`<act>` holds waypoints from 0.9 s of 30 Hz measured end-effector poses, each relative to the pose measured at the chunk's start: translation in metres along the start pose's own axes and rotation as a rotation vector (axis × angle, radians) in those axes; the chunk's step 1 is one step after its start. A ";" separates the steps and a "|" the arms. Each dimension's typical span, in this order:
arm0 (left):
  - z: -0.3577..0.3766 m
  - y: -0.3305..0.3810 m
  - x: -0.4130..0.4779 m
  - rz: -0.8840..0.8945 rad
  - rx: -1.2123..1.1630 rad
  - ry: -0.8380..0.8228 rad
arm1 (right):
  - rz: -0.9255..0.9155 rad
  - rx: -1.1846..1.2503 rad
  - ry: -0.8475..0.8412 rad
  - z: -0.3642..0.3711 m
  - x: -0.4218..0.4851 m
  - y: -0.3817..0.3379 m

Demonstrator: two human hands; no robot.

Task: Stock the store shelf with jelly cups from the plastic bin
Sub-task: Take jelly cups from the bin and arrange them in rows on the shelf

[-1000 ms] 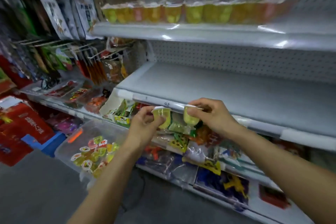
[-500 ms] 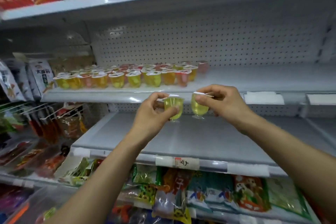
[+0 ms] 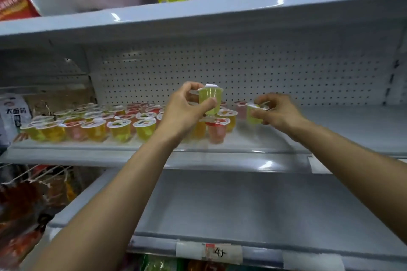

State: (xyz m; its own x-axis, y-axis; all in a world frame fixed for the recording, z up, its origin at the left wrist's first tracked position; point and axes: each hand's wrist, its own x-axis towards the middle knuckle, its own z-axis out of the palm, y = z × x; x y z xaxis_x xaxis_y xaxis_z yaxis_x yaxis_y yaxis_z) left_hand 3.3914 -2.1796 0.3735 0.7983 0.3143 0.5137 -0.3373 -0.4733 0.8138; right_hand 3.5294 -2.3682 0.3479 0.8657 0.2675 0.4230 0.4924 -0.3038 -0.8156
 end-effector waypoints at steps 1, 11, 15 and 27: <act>0.001 -0.003 0.010 0.002 -0.006 -0.009 | 0.016 -0.026 0.009 0.005 0.012 0.007; 0.017 -0.027 0.070 -0.013 0.083 -0.105 | 0.019 -0.237 0.037 0.036 0.062 0.041; 0.022 -0.032 0.080 -0.010 0.124 -0.106 | 0.010 -0.329 -0.024 0.033 0.064 0.041; 0.038 -0.014 0.078 0.129 0.196 -0.098 | -0.212 0.228 -0.143 0.020 0.018 -0.039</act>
State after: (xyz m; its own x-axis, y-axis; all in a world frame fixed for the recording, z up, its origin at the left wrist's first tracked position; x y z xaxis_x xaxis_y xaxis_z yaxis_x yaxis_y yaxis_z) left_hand 3.4777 -2.1796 0.3919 0.8028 0.1644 0.5731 -0.3437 -0.6578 0.6702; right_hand 3.5238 -2.3333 0.3789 0.7169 0.4329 0.5465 0.6135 -0.0194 -0.7894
